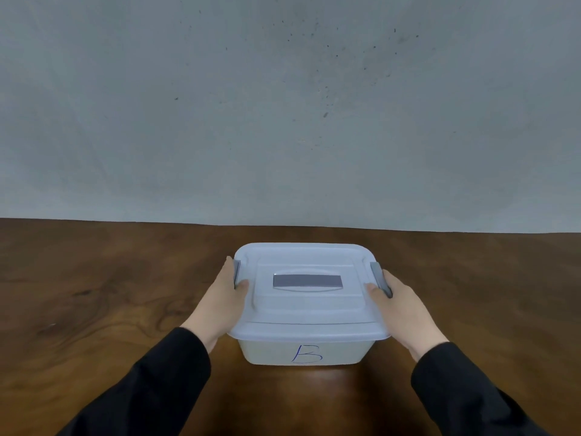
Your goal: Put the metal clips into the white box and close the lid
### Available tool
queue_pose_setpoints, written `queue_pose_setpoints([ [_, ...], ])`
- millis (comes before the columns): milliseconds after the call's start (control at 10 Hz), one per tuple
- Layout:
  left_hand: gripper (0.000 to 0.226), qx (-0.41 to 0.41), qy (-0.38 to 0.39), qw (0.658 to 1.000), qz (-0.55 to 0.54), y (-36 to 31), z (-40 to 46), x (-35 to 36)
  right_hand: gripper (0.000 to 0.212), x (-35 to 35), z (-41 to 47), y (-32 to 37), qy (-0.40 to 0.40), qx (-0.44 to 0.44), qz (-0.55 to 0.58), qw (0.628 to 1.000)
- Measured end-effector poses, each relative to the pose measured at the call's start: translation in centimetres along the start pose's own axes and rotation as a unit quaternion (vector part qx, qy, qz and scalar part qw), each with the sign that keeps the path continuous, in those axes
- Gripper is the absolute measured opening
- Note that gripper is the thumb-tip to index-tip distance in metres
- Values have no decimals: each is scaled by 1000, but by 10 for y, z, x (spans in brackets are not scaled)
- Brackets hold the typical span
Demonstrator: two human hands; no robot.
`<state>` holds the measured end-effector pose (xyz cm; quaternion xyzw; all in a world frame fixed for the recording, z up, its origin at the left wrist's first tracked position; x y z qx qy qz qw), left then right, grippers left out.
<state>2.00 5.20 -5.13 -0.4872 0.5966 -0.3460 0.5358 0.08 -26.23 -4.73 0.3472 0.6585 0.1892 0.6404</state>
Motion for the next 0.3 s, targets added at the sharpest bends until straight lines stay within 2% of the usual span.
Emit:
queue_pose_setpoints([
  [100, 67, 8, 4, 1000, 9, -1, -5, 1, 36, 1, -5, 0, 13, 2, 27, 1000],
  [200, 70, 9, -16, 997, -76, -5, -12, -1, 56, -3, -11, -3, 44, 6, 60, 997],
  [300, 58, 25, -152, 976, -155, 7, -28, -33, 51, -45, -21, -14, -91, -4, 83, 992],
])
Point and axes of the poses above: each hand's wrist, its own z-axis towards the middle knuckle, its own x-axis out of the palm, y = z × x, the point moved 7 cm from there along z, towards the middle knuckle, and after that the axes turned 12 degrees about -z, right-handed, at the moved point
